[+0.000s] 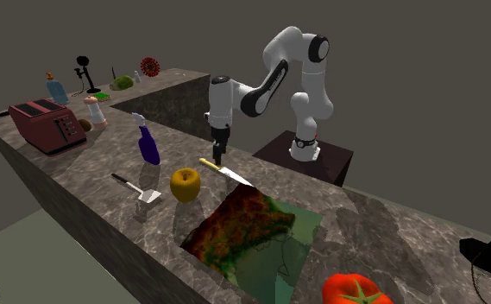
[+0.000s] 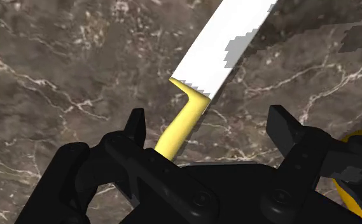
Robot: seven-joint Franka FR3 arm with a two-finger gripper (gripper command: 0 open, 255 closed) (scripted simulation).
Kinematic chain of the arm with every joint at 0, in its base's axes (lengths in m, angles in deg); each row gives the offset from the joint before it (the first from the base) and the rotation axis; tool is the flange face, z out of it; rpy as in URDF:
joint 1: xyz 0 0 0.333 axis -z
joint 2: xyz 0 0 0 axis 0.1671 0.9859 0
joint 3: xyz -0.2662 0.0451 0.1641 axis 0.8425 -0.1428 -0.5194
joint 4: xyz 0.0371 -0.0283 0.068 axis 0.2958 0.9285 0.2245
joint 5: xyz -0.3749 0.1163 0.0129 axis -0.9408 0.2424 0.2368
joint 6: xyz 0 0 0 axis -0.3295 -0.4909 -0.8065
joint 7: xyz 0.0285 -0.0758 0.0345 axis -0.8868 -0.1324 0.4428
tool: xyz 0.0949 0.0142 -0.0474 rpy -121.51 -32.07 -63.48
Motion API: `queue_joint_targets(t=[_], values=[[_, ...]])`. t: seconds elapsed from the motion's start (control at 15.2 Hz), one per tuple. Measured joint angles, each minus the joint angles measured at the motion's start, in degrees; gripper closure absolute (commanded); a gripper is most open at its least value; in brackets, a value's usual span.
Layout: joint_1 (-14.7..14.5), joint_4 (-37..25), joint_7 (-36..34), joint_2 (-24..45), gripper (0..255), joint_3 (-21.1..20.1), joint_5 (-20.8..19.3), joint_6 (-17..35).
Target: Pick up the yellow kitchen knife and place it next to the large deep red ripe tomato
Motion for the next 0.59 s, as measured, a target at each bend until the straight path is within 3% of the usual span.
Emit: queue_joint_targets(t=[0.59], values=[[0.24,0.56,-1.77,4.73,0,0.57,-0.42,5.33]])
